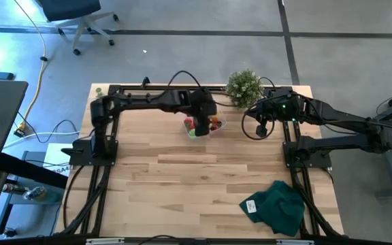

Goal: Pick and placing Produce into tupperware
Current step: Return to Home Position

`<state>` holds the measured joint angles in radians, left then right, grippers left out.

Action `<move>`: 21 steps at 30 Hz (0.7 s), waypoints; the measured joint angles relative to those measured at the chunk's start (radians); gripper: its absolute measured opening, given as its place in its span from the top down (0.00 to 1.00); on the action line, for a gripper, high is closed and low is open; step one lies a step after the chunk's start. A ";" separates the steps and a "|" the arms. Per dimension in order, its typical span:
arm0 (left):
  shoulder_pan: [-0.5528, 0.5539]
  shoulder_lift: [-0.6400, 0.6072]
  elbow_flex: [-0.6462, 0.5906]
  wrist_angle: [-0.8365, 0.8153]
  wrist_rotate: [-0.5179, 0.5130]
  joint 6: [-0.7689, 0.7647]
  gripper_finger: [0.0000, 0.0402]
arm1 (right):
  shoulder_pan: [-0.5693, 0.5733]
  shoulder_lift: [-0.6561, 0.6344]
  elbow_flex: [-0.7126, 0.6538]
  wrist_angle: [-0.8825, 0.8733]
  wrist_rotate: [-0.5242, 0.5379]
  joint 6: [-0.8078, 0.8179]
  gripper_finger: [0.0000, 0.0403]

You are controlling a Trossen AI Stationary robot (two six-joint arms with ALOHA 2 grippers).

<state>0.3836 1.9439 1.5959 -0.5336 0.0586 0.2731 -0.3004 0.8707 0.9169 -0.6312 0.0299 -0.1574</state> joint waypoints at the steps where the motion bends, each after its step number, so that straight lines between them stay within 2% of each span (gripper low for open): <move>1: 0.000 -0.019 0.000 -0.006 0.000 -0.009 0.60 | 0.000 0.000 0.000 0.000 0.000 0.000 1.00; 10: -0.001 -0.236 0.000 -0.122 -0.027 -0.027 0.66 | 0.000 0.000 0.000 0.000 0.000 0.000 1.00; 15: -0.045 -0.373 0.000 -0.221 -0.095 -0.043 0.70 | 0.000 0.000 0.000 0.000 0.000 0.000 1.00; 21: -0.133 -0.550 0.000 -0.281 -0.128 -0.042 0.75 | 0.000 0.000 0.000 0.000 0.000 0.000 1.00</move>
<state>0.2508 1.3939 1.5959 -0.8142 -0.0697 0.2306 -0.3006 0.8711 0.9169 -0.6312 0.0296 -0.1574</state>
